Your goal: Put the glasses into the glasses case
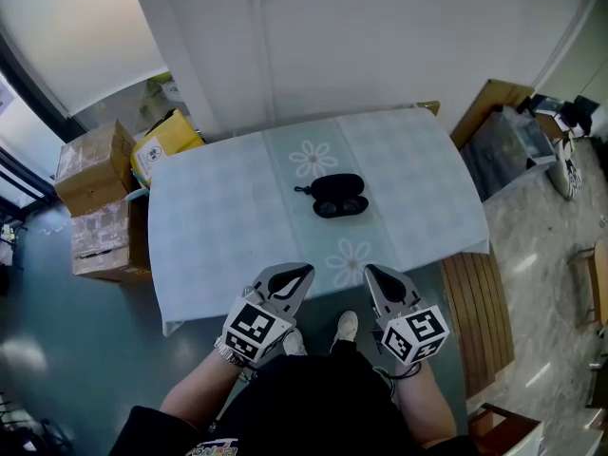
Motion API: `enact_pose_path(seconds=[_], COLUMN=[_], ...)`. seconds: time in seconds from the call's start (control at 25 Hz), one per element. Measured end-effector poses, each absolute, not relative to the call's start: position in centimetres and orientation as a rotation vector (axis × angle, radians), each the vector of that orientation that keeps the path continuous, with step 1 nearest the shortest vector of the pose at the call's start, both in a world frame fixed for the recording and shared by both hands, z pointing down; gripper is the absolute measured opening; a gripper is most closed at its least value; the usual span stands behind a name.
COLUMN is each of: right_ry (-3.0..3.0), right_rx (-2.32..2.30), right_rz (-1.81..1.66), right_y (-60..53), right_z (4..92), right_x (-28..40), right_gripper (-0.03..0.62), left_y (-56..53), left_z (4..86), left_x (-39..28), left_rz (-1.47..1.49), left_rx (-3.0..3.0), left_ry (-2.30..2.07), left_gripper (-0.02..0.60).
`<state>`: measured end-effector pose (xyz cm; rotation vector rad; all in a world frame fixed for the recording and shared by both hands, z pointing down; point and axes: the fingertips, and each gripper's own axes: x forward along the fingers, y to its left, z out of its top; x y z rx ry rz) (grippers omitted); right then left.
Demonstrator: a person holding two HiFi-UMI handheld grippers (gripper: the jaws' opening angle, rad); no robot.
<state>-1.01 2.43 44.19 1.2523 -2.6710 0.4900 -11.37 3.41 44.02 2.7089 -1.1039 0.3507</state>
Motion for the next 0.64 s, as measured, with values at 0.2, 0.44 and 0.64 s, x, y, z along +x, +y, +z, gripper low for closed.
enact_pose_path(seconds=[0.2,0.44,0.64], right_ry=[-2.670,-2.666,-2.667], right_rx=[1.254,1.254,1.254], right_rz=[0.485,0.485,0.486], right_y=[2.73,2.87,3.13], right_z=[44.04,44.12,44.05], right_x=[-1.23,-1.60,-1.72], right_gripper=[0.022,0.022,0.022], left_y=[3.67,3.75,4.11], left_z=[43.92,43.96,44.02], left_x=[-11.55,-12.04,-12.19], left_rz=[0.358,0.347,0.345], left_rx=[2.720,2.711,2.709], left_ry=[-1.097,-1.103,-1.104], left_gripper=[0.028,0.028,0.028])
